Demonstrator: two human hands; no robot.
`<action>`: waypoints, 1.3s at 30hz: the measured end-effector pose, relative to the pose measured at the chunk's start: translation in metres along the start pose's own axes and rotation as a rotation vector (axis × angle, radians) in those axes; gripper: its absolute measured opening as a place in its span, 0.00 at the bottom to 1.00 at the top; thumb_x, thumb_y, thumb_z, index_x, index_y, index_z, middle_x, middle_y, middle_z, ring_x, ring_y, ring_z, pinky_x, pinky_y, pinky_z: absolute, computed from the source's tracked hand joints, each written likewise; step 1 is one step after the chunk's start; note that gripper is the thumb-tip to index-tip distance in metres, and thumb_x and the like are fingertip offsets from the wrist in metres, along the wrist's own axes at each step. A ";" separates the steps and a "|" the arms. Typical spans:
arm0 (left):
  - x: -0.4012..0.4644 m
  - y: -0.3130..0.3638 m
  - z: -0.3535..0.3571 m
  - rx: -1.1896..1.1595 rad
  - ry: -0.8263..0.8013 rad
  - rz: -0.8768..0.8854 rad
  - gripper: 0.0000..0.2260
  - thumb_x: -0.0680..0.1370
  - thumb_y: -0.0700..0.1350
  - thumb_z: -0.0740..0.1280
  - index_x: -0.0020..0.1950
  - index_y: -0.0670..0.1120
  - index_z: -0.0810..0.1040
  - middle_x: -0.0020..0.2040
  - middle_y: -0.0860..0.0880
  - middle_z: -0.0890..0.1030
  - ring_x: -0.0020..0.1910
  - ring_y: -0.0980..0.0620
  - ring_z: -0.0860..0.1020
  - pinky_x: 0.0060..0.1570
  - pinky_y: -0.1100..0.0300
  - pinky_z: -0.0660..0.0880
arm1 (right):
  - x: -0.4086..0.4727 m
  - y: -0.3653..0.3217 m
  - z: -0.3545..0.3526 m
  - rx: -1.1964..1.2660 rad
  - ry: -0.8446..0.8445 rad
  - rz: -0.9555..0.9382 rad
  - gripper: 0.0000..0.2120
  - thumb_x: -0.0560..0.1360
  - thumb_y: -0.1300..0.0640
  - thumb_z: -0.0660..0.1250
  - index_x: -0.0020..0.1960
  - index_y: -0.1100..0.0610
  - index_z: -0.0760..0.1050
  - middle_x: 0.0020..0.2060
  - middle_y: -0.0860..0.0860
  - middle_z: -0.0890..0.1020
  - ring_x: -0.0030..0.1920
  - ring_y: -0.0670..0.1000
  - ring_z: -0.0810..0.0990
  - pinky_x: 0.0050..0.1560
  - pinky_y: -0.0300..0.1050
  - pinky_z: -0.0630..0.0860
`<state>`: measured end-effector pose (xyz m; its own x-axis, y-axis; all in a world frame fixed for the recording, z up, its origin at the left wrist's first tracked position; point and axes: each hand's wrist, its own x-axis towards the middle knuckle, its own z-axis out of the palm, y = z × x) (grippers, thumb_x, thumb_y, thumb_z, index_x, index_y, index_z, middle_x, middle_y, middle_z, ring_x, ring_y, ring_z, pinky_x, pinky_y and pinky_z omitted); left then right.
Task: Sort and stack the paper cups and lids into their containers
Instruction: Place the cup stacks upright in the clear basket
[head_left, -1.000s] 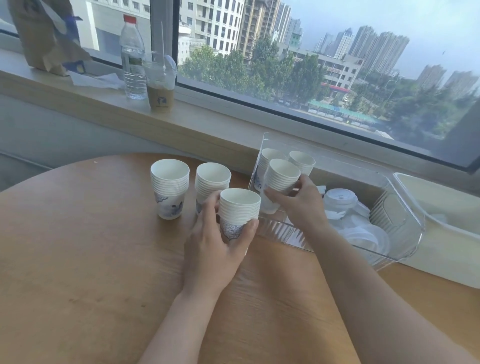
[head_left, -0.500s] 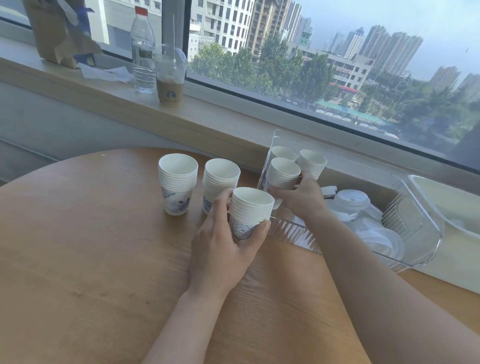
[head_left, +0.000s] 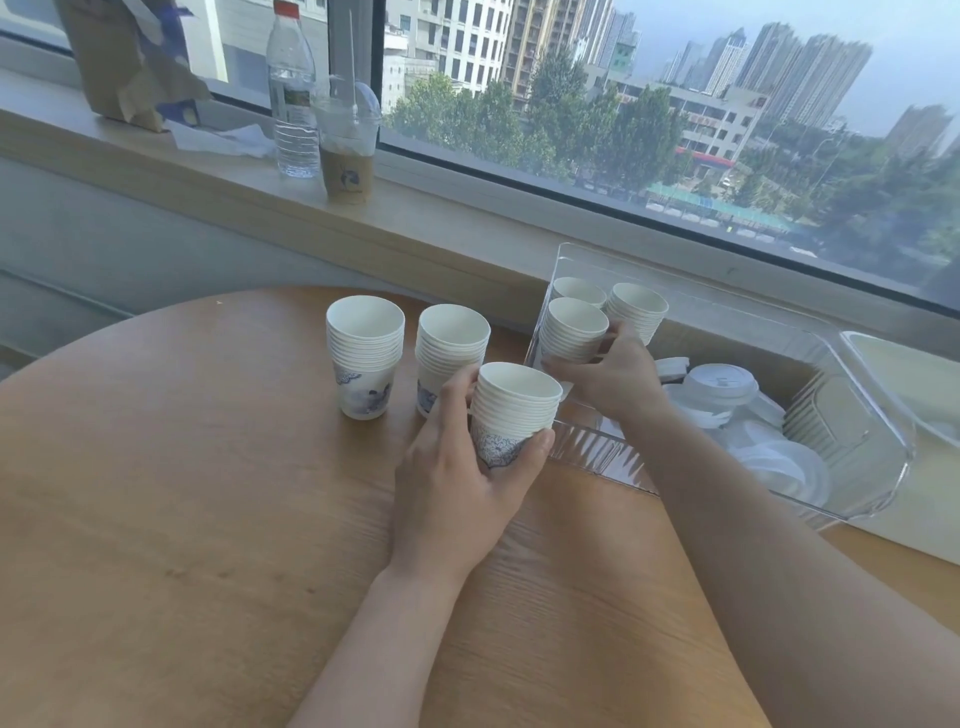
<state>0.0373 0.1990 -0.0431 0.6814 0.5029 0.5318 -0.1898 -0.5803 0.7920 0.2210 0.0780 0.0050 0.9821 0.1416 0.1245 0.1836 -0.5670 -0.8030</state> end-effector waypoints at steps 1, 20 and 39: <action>0.000 0.000 0.001 0.005 0.002 0.002 0.34 0.74 0.66 0.71 0.74 0.49 0.71 0.63 0.53 0.82 0.55 0.50 0.84 0.52 0.48 0.81 | -0.003 -0.001 -0.003 0.004 -0.011 -0.001 0.43 0.66 0.49 0.85 0.74 0.54 0.68 0.61 0.49 0.81 0.62 0.53 0.81 0.64 0.57 0.80; -0.008 0.009 0.010 0.123 0.004 0.288 0.29 0.76 0.55 0.72 0.73 0.41 0.76 0.60 0.47 0.82 0.56 0.50 0.79 0.55 0.59 0.75 | -0.127 -0.003 -0.040 0.285 -0.394 -0.254 0.35 0.74 0.52 0.80 0.76 0.46 0.68 0.61 0.43 0.83 0.63 0.47 0.83 0.64 0.46 0.80; -0.007 -0.004 0.015 0.141 0.026 0.201 0.16 0.79 0.49 0.70 0.67 0.49 0.78 0.50 0.57 0.80 0.46 0.58 0.78 0.47 0.58 0.78 | -0.064 -0.009 -0.094 0.243 0.081 -0.206 0.33 0.69 0.47 0.83 0.70 0.46 0.75 0.54 0.45 0.85 0.55 0.43 0.84 0.53 0.45 0.84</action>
<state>0.0433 0.1882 -0.0545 0.6213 0.3835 0.6833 -0.2183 -0.7528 0.6210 0.1610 -0.0025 0.0588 0.9273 0.1630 0.3368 0.3727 -0.3219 -0.8703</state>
